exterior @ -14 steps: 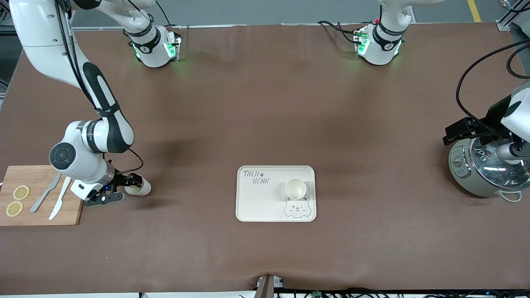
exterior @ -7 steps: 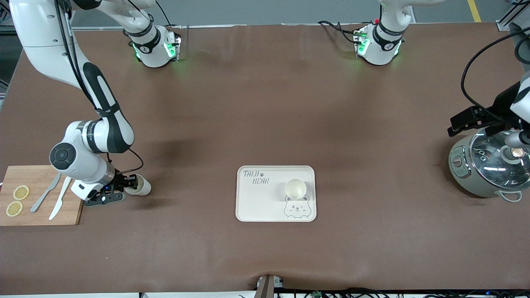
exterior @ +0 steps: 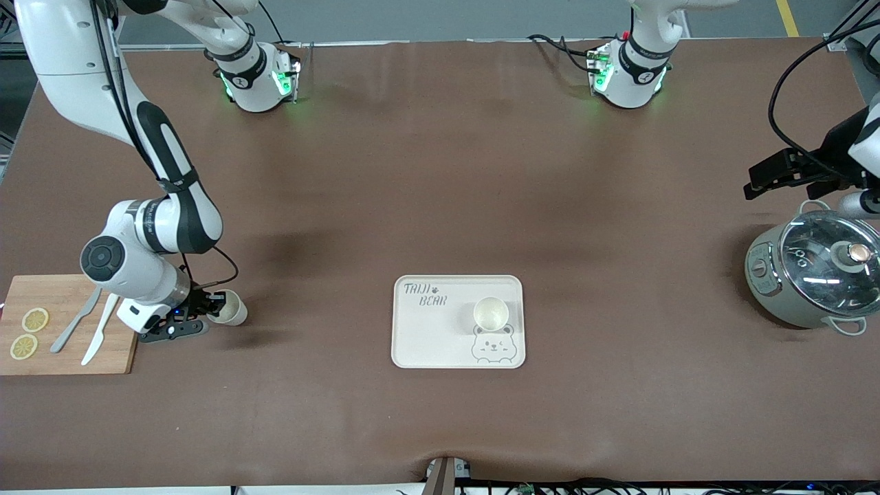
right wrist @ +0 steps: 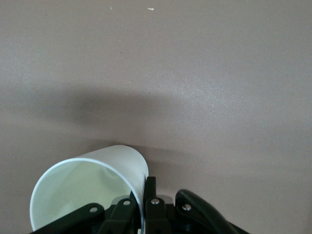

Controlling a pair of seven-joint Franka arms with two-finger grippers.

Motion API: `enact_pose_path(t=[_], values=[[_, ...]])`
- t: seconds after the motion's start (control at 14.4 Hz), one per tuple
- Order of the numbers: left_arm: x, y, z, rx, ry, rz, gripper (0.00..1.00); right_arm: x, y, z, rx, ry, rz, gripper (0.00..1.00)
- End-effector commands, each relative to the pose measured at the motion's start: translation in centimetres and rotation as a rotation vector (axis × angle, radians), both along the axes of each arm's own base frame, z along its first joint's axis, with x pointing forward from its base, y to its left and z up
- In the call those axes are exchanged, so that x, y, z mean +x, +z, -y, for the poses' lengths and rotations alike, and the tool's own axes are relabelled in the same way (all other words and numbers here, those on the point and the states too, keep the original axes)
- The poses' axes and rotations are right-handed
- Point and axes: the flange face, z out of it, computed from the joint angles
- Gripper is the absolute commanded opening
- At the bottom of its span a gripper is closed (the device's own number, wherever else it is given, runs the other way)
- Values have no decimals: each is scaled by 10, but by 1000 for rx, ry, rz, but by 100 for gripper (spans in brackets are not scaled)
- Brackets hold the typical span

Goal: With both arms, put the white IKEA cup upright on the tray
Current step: 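Carry the cup with the right gripper and lower it onto the tray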

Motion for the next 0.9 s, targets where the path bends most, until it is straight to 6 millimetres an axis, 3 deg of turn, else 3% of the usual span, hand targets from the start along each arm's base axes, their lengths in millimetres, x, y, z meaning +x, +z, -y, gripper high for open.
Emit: enact_pose_path(t=[0.0, 0.07, 0.21, 0.35, 0.49, 0.62, 0.83], values=[[5, -6, -10, -8, -57, -4, 100, 8, 19, -2, 0, 1, 10, 0], [7, -10, -24, -12, -112, -6, 100, 13, 30, -4, 8, -8, -10, 0], [11, -18, -32, -13, -158, -15, 100, 26, 63, -25, 22, -61, -54, 0], [18, -22, -32, 37, -165, 10, 100, 37, 103, -68, 22, -166, -73, 0], [23, -26, -29, 53, -167, 22, 100, 40, 131, -128, 30, -300, -54, 0], [26, -24, -25, 53, -155, 46, 100, 34, 135, -180, 37, -399, -41, 0], [27, -26, -1, 54, -156, 53, 100, 26, 123, -250, 42, -500, -30, 0]])
